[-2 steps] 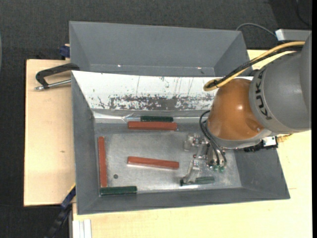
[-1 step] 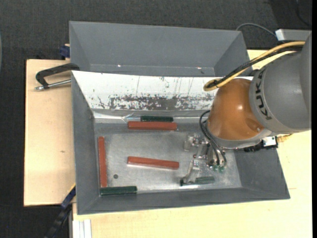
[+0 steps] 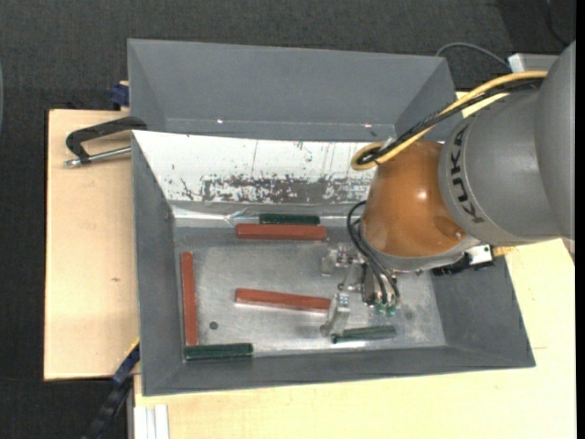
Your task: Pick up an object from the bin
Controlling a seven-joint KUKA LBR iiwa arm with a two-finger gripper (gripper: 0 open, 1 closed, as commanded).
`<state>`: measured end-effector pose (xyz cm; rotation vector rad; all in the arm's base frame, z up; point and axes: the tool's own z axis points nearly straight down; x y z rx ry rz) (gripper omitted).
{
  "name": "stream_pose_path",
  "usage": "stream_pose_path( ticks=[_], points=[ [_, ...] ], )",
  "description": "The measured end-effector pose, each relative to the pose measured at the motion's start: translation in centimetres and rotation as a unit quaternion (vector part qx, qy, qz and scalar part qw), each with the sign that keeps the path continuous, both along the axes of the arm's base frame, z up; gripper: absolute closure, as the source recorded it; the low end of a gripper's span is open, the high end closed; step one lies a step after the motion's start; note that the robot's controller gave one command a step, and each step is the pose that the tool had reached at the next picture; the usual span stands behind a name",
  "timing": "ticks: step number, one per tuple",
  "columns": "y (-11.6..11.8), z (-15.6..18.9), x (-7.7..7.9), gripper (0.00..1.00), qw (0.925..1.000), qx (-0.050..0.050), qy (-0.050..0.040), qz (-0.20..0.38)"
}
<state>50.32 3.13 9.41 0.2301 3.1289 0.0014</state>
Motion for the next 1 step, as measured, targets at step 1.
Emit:
stream_pose_path(
  ticks=[1],
  points=[
    [0.88, 0.24, -0.06, 0.0, 1.0, 0.0, -0.0009, 0.005]
  ],
)
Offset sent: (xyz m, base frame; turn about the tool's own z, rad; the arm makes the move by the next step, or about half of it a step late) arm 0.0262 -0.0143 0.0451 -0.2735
